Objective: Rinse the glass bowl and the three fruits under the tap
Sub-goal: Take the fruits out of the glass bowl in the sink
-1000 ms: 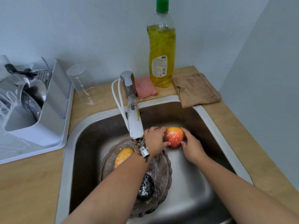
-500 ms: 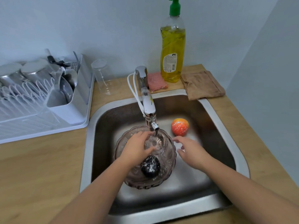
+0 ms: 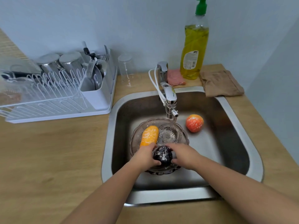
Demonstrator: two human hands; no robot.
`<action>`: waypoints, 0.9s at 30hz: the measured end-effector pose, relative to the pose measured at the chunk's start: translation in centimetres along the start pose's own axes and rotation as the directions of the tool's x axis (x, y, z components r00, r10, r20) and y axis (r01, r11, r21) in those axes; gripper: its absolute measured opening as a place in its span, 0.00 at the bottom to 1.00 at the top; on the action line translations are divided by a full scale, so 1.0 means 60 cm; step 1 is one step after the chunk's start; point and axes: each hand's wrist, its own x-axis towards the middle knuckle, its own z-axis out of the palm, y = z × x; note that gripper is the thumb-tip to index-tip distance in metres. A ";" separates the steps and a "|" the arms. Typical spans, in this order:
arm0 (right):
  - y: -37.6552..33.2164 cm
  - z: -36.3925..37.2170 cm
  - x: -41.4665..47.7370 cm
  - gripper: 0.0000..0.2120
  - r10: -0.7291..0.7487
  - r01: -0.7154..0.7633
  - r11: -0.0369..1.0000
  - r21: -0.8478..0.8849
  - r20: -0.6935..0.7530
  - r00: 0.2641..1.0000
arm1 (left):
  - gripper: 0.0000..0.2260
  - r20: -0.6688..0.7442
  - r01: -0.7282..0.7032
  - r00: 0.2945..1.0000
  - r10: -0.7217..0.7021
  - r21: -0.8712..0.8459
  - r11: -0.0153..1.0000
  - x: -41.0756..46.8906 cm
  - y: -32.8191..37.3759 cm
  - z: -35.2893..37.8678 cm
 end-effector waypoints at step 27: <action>0.152 -0.055 -0.058 0.30 0.472 -0.264 0.782 0.564 -0.260 0.843 | 0.29 0.044 -0.362 0.932 0.360 0.087 0.928 0.155 0.191 0.026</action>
